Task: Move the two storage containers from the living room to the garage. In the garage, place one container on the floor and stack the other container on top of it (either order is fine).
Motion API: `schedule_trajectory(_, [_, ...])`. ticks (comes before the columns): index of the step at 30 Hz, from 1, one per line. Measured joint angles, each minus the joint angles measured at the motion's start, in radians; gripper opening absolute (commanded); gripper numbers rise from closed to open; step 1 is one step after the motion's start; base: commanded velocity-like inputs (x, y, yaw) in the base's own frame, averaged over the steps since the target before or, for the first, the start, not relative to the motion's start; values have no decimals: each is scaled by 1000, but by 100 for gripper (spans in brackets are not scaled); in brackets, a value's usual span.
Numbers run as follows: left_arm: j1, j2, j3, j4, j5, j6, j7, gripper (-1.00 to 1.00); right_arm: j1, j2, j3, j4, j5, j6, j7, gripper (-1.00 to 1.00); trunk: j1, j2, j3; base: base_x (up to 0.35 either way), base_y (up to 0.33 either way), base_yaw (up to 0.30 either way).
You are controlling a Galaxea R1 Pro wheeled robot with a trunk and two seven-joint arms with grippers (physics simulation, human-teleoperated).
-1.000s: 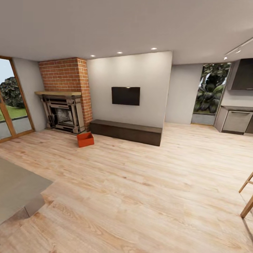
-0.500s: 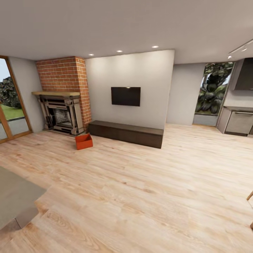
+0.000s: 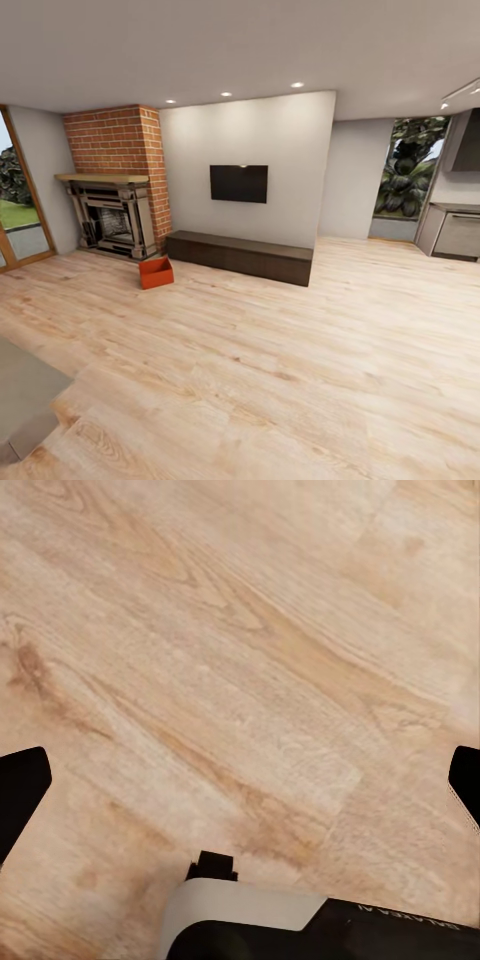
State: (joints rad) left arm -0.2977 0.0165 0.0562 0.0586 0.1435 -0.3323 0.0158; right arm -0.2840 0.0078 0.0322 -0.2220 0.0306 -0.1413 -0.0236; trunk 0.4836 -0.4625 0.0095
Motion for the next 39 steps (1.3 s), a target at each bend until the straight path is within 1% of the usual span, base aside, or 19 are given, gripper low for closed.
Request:
schedule_trajectory(31, [0, -2, 0, 0, 0, 0, 3, 100, 0, 1, 1, 0, 3, 1, 0, 100, 0, 0, 0, 325, 0, 1])
schedule_trajectory(34, [0, -3, 0, 0, 0, 0, 3, 100, 0, 1, 1, 0, 3, 0, 0, 100, 0, 0, 0, 325, 0, 115])
schedule_trajectory(39, [0, -2, 0, 0, 0, 0, 3, 100, -1, 2, 1, 0, 3, 0, 0, 100, 0, 0, 0, 325, 0, 264])
